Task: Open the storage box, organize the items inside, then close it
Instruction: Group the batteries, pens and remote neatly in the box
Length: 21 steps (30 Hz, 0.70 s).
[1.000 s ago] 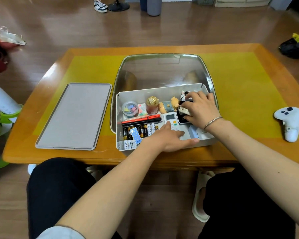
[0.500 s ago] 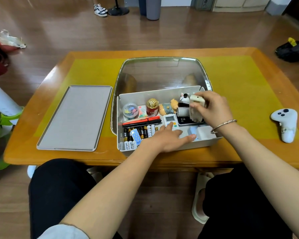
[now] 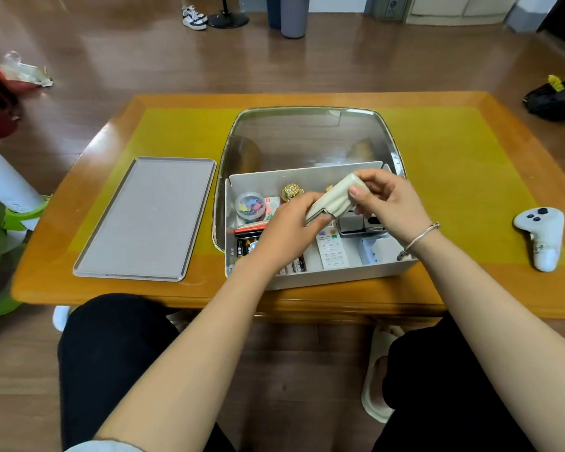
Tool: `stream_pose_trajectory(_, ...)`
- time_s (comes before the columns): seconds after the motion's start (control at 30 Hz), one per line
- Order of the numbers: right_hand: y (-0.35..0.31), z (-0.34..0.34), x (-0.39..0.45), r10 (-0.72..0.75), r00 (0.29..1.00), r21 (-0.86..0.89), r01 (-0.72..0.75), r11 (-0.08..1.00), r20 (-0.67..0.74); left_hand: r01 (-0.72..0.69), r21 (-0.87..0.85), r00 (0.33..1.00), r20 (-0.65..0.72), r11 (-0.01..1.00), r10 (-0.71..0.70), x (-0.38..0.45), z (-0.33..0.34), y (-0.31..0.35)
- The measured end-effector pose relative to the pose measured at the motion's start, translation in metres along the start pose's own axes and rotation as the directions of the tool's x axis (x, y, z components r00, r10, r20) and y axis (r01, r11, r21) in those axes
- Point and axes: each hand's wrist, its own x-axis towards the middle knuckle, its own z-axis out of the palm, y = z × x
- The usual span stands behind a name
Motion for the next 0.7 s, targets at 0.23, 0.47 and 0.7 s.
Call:
stream_pose_trajectory(0.23,0.012,0.029,0.002,0.141,0.988,-0.218,-0.125,0.968,0.056,0.218,-0.123,0.901,-0.356,0.968,-0.248,-0.019,-0.031,-0.022)
stream_pose_trajectory(0.47,0.025,0.085,0.000,0.258,0.936,-0.610,-0.061,0.790,0.240,0.223,-0.005,0.797,-0.575,0.975,-0.185,-0.035,-0.049,-0.046)
stream_pose_trajectory(0.7,0.023,0.138,0.013,0.270,0.925,-0.793,0.052,0.607,0.267,0.248,0.093,0.819,-0.552,0.964,-0.158,-0.042,-0.032,-0.057)
